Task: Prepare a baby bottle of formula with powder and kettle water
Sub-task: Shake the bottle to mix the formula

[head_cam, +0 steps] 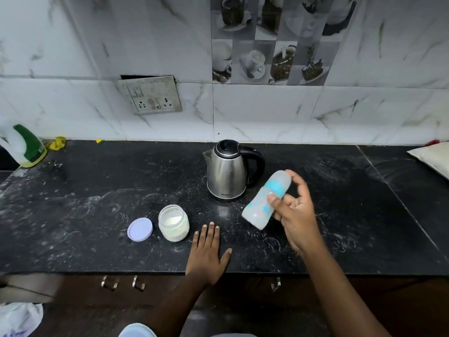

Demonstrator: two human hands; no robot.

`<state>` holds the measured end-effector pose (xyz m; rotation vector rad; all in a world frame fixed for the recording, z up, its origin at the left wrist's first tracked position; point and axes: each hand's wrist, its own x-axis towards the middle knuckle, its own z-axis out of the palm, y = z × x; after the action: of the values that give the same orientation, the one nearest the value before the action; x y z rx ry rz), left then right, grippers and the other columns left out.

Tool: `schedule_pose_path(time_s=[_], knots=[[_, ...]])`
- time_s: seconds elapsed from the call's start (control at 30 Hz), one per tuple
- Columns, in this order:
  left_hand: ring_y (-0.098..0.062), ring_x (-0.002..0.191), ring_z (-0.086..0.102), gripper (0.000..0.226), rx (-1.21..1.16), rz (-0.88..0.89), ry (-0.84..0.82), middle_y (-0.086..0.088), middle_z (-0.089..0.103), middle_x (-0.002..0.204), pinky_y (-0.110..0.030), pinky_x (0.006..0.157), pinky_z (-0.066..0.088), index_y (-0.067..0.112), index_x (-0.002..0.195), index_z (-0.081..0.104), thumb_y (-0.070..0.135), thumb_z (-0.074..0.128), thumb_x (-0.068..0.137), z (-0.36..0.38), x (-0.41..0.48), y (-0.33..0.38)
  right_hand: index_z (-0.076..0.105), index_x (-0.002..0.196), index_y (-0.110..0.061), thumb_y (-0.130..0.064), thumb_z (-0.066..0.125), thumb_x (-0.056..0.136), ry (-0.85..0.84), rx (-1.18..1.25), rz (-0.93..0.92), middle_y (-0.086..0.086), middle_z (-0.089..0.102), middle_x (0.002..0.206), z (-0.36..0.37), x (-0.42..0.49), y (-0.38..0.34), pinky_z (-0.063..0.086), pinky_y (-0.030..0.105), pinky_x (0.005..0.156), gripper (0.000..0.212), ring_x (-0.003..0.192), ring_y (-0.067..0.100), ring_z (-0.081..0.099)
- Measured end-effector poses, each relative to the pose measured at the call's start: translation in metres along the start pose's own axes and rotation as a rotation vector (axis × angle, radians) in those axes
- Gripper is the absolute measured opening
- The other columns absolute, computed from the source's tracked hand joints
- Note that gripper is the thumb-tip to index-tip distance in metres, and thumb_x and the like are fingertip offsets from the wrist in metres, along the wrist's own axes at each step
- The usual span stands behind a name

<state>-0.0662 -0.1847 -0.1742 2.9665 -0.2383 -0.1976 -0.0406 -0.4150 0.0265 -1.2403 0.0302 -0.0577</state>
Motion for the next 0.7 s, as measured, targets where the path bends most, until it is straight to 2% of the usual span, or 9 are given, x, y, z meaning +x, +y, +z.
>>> schedule_pose_path(time_s=[0.07,0.2,0.33,0.37,0.47,0.5,0.6,0.63,0.7], knots=[[-0.026,0.166,-0.013,0.090,-0.005,0.003,0.005,-0.007,-0.008,0.180,-0.046,0.134,-0.010,0.014,0.172,-0.001,0.071,0.008,0.102,0.000,0.000,0.001,0.050,0.143,-0.035,-0.016,0.087,0.080,0.061,0.043,-0.020,0.021,0.074,0.121,-0.003,0.002,0.000,0.063,0.048,0.085,0.076,0.110,0.032,0.074],[-0.025,0.166,-0.014,0.092,-0.002,0.001,0.002,-0.007,-0.009,0.180,-0.046,0.134,-0.010,0.014,0.172,-0.002,0.071,0.005,0.100,0.000,0.000,0.001,0.052,0.141,-0.039,-0.020,0.092,0.076,-0.156,-0.116,0.043,0.022,0.076,0.115,-0.003,-0.002,0.001,0.064,0.046,0.083,0.079,0.105,0.036,0.076],[-0.025,0.166,-0.013,0.094,-0.016,0.007,0.007,-0.007,-0.008,0.180,-0.046,0.134,-0.011,0.014,0.172,-0.001,0.072,0.002,0.098,-0.001,0.000,0.001,0.048,0.144,-0.034,-0.020,0.091,0.077,0.063,0.025,-0.032,0.020,0.075,0.121,0.000,0.000,-0.001,0.062,0.052,0.088,0.081,0.113,0.035,0.073],[-0.025,0.166,-0.013,0.093,-0.016,0.007,0.009,-0.007,-0.008,0.180,-0.045,0.134,-0.011,0.014,0.172,-0.001,0.072,0.003,0.099,-0.001,0.000,0.001,0.048,0.144,-0.034,-0.019,0.091,0.077,0.063,0.020,-0.027,0.019,0.075,0.120,0.001,0.001,-0.002,0.062,0.052,0.088,0.081,0.113,0.035,0.073],[-0.025,0.166,-0.015,0.094,-0.014,0.001,0.002,-0.007,-0.010,0.180,-0.046,0.134,-0.011,0.014,0.171,-0.002,0.073,0.002,0.099,0.000,0.000,0.000,0.051,0.142,-0.039,-0.020,0.092,0.075,-0.107,-0.101,0.024,0.021,0.076,0.116,-0.001,0.000,-0.005,0.063,0.047,0.085,0.081,0.108,0.038,0.075],[-0.025,0.166,-0.015,0.094,-0.012,0.000,0.002,-0.006,-0.010,0.180,-0.046,0.134,-0.011,0.014,0.171,-0.002,0.073,0.001,0.098,0.000,0.000,0.000,0.052,0.141,-0.040,-0.021,0.092,0.075,-0.109,-0.095,0.016,0.022,0.076,0.116,-0.002,0.000,-0.007,0.063,0.046,0.085,0.080,0.109,0.038,0.075],[-0.024,0.166,-0.015,0.094,-0.010,0.000,0.005,-0.006,-0.010,0.180,-0.045,0.134,-0.011,0.015,0.172,-0.002,0.073,0.001,0.098,0.001,0.000,0.000,0.051,0.143,-0.039,-0.020,0.090,0.079,0.030,0.031,-0.021,0.022,0.074,0.121,-0.006,0.003,-0.011,0.063,0.048,0.086,0.078,0.112,0.035,0.074],[-0.024,0.166,-0.015,0.094,-0.008,-0.001,0.006,-0.006,-0.010,0.180,-0.046,0.134,-0.011,0.015,0.172,-0.003,0.073,0.001,0.098,0.001,0.000,0.000,0.050,0.144,-0.038,-0.018,0.089,0.081,0.032,0.027,-0.019,0.022,0.074,0.121,-0.007,0.004,-0.011,0.063,0.047,0.085,0.077,0.111,0.034,0.074],[-0.024,0.166,-0.016,0.094,-0.007,0.000,0.003,-0.006,-0.011,0.180,-0.045,0.134,-0.011,0.015,0.171,-0.003,0.073,0.000,0.098,0.001,-0.001,0.000,0.051,0.144,-0.040,-0.019,0.091,0.080,-0.087,-0.081,0.024,0.021,0.076,0.118,-0.005,0.002,-0.010,0.064,0.043,0.082,0.078,0.108,0.035,0.075]])
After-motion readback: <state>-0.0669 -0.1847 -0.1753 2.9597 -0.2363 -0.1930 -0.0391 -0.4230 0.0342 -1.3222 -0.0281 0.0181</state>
